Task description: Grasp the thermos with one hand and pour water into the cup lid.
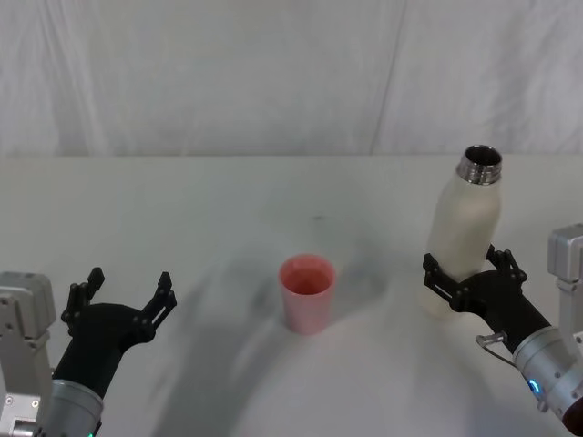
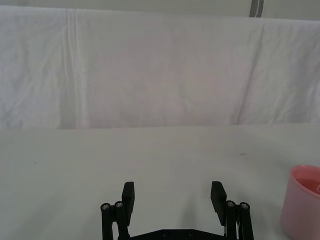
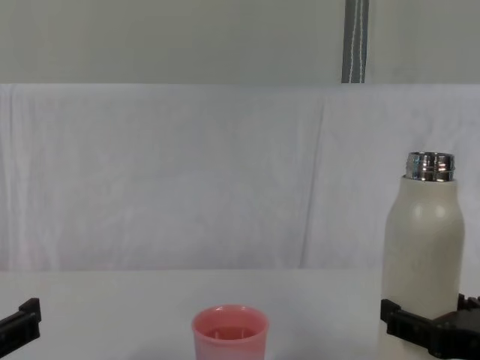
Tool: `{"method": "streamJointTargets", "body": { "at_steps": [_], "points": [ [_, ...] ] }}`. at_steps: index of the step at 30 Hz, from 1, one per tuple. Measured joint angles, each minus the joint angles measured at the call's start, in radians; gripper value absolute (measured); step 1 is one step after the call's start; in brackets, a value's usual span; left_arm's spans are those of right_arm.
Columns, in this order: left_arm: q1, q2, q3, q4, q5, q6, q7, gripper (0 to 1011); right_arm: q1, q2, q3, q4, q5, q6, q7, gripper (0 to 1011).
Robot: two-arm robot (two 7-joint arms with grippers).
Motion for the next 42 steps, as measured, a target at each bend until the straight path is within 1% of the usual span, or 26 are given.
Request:
{"method": "streamJointTargets", "body": {
  "at_steps": [13,24,35,42],
  "points": [
    [0.000,0.000,0.000,0.000,0.000,0.000,0.000,1001,-0.021,0.007,-0.003,-0.010,0.004,0.003,0.008,1003],
    [0.000,0.000,0.000,0.000,0.000,0.000,0.000,1001,-0.064,0.018,-0.005,-0.044,0.010,0.011,0.010,1003],
    [0.000,0.000,0.000,0.000,0.000,0.000,0.000,1001,-0.117,0.030,0.002,-0.100,0.012,0.014,0.005,1003],
    [0.000,0.000,0.000,0.000,0.000,0.000,0.000,1001,-0.173,0.034,0.015,-0.161,0.008,-0.001,-0.015,1003]
  ]
}}
